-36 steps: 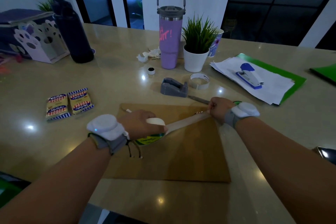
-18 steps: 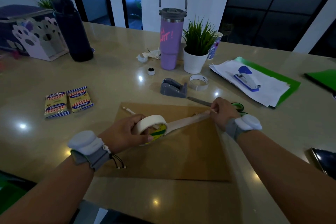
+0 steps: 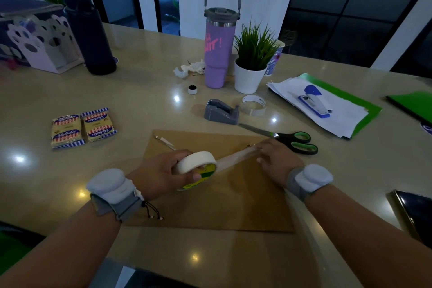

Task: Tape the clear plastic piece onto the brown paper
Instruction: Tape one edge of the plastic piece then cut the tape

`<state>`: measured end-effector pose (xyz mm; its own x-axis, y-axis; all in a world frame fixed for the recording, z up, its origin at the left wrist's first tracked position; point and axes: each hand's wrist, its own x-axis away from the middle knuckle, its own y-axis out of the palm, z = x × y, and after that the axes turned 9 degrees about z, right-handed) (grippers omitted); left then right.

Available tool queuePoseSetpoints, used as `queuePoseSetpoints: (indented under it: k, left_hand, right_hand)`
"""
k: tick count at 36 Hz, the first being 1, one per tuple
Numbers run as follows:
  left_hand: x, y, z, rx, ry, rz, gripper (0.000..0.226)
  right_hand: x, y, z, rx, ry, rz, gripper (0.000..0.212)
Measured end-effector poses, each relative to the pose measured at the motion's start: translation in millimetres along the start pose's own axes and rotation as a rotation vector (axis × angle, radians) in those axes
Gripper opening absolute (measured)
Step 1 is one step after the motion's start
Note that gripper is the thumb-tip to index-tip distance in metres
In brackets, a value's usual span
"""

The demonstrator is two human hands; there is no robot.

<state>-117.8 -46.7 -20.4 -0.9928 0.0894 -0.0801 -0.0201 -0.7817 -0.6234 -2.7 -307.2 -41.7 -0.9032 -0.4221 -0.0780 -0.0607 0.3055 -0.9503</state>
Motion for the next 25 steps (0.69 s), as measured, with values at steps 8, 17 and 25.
queuePoseSetpoints:
  k: [8,17,25]
  left_hand:
    - [-2,-3,2,0.028,0.002,0.001,0.043]
    - [-7,-13,12,0.062,0.030,0.040,0.040]
    - [-11,-16,25,0.027,0.061,0.052,0.039]
  right_hand:
    - [7,10,-1,0.039,0.005,-0.172,0.055]
    - [9,14,-2,0.053,0.031,-0.179,0.059]
    - [10,11,-4,0.069,0.046,-0.202,0.058]
